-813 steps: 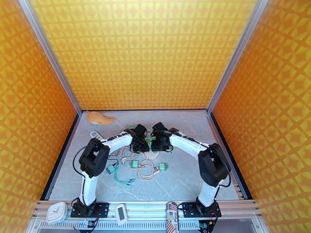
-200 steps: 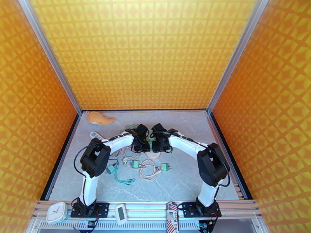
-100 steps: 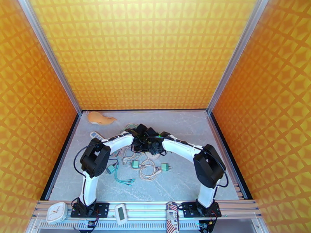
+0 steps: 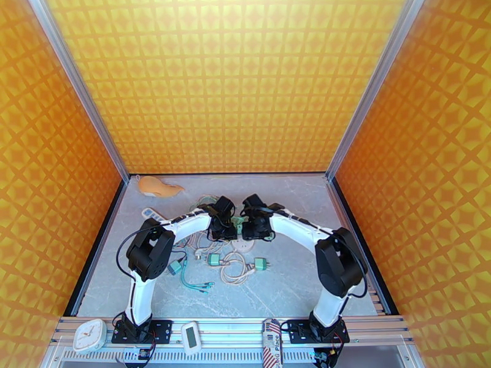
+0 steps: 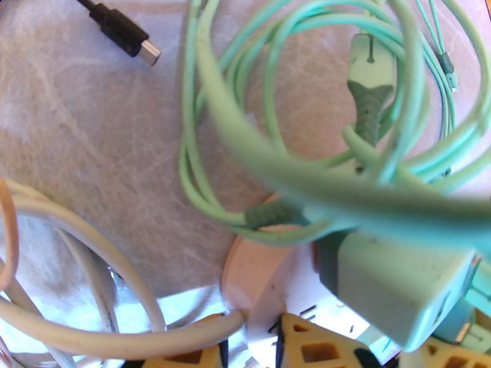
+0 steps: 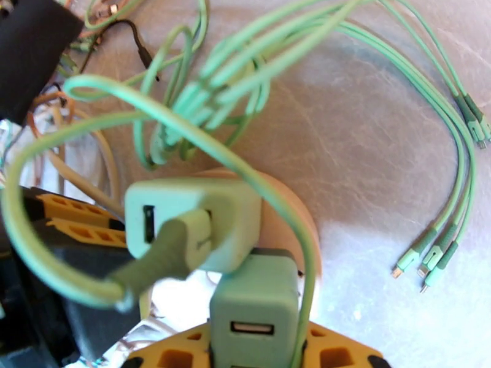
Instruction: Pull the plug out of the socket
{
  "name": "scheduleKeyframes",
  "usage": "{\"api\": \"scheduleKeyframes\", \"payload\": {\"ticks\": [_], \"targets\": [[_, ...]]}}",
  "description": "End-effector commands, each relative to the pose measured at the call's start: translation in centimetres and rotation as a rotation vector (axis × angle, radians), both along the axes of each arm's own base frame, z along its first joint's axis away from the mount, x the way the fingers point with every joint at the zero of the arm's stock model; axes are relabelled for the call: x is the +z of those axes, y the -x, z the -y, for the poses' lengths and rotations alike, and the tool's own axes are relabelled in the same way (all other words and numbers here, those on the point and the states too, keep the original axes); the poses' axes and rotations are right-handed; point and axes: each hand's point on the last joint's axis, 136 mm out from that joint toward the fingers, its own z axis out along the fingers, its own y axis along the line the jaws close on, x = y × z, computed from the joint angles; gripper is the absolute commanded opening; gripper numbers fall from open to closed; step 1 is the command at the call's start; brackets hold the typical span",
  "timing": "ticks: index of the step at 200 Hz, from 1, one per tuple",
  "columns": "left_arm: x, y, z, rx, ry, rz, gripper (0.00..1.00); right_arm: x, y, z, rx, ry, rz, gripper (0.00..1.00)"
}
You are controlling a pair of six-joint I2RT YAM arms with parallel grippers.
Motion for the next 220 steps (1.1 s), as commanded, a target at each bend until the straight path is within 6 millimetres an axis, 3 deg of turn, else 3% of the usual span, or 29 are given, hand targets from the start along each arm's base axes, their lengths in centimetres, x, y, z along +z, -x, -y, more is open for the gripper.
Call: {"api": "scheduleKeyframes", "payload": {"ticks": [1,26,41,65,95,141,158,182,220], "targets": [[-9.4,6.7,-5.2,-0.044,-0.292,-0.238,0.25,2.6,-0.6,-2.9,0.025,-0.131,0.063,0.22],[-9.3,6.6,-5.0,-0.047,-0.293,-0.238,0.25,2.0,0.5,-4.6,0.089,-0.077,0.065,0.23],[-9.2,6.6,-5.1,-0.049,-0.293,-0.238,0.25,1.7,0.8,-4.6,0.096,-0.051,0.064,0.23],[-9.0,6.6,-5.1,-0.048,-0.294,-0.236,0.25,2.2,0.6,-3.1,0.078,0.012,0.101,0.24],[-7.6,5.7,-4.7,-0.036,-0.279,-0.200,0.26,3.2,0.4,0.2,0.034,0.128,0.142,0.26],[-3.5,3.3,-3.4,-0.026,-0.226,-0.117,0.30,2.6,0.4,4.9,-0.053,0.204,0.120,0.27],[-1.9,2.9,-3.0,-0.028,-0.204,-0.089,0.34,1.7,0.6,5.4,-0.057,0.222,0.093,0.28],[2.1,1.2,-1.8,-0.031,-0.140,0.000,0.40,-0.1,0.9,5.6,-0.053,0.245,0.047,0.29],[6.7,0.6,-1.4,-0.062,-0.088,0.091,0.51,-2.0,1.2,5.7,-0.053,0.262,0.002,0.35]]}}
